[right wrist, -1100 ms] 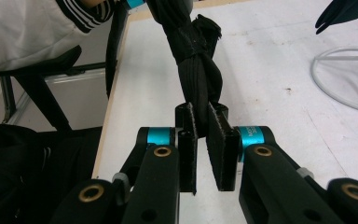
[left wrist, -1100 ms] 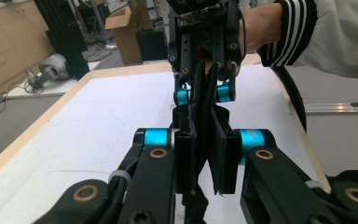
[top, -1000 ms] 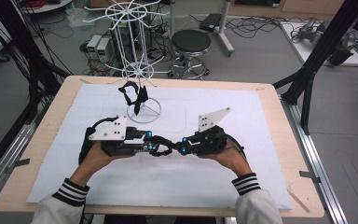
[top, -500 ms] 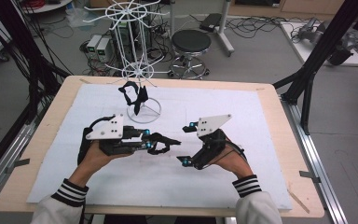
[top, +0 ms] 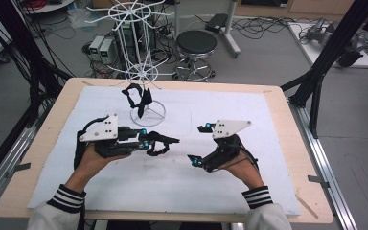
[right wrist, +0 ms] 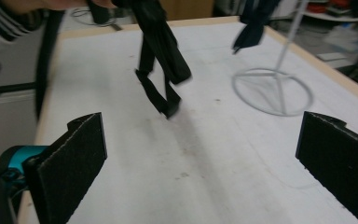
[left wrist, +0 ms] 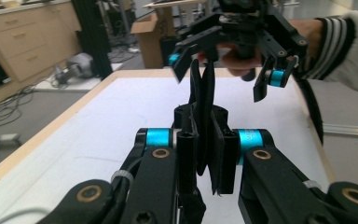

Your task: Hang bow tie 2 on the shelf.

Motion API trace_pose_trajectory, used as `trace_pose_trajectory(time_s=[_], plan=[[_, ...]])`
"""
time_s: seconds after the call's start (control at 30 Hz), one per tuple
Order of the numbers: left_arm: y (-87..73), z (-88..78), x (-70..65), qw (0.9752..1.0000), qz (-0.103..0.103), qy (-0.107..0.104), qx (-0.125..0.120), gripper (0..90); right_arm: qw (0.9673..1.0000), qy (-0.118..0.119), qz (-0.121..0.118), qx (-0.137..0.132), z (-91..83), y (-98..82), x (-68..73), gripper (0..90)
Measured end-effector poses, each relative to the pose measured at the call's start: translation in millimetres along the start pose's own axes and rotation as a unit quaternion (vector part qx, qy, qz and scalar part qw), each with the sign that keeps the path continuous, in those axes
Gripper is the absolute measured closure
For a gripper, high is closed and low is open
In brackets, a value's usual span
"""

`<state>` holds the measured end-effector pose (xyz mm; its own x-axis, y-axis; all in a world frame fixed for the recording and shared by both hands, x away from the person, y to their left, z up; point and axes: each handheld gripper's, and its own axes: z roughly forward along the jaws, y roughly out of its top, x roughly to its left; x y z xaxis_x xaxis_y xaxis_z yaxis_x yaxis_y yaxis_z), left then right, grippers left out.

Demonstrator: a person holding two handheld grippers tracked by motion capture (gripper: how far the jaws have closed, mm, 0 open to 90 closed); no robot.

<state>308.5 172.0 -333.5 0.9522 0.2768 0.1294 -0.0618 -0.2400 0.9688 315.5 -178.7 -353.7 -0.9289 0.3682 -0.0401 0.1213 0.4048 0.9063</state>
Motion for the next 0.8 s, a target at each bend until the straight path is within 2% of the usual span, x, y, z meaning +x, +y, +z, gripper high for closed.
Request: trace_pose_trajectory(time_s=[0.1, 0.2, 0.3, 0.4, 0.47, 0.53, 0.6, 0.8], plan=[[0.3, -9.4, 2.5, 0.9998, -0.004, 0.02, -0.001, 82.4, 0.9992, -0.03, 0.012, -0.021, -7.0, -7.2, 1.9, 1.0], [1.0, -20.4, 5.4, 0.9992, -0.009, 0.04, -0.002, 82.4, 0.997, -0.065, 0.023, -0.036, -15.6, -15.7, 3.9, 1.0], [1.8, -31.8, 8.6, 0.9982, -0.014, 0.059, -0.007, 82.4, 0.9928, -0.093, 0.042, -0.062, -25.4, -26.1, 3.9, 1.0], [2.5, -41.1, 11.1, 0.9967, -0.017, 0.079, -0.008, 82.4, 0.9894, -0.107, 0.061, -0.078, -35.0, -37.1, 5.3, 1.0], [3.0, -48.4, 13.4, 0.995, -0.022, 0.096, -0.012, 82.4, 0.9872, -0.114, 0.068, -0.089, -40.0, -43.6, 7.7, 1.0], [3.9, -54.7, 15.4, 0.9934, -0.024, 0.111, -0.012, 82.4, 0.9861, -0.122, 0.073, -0.087, -43.3, -48.9, 10.5, 1.0], [5.0, -61.1, 16.9, 0.9916, -0.028, 0.126, -0.012, 82.4, 0.9843, -0.138, 0.067, -0.087, -47.0, -55.0, 12.7, 1.0], [8.5, -77.7, 19.4, 0.9869, -0.031, 0.158, -0.011, 82.4, 0.9768, -0.165, 0.087, -0.105, -56.9, -75.8, 16.9, 1.0]])
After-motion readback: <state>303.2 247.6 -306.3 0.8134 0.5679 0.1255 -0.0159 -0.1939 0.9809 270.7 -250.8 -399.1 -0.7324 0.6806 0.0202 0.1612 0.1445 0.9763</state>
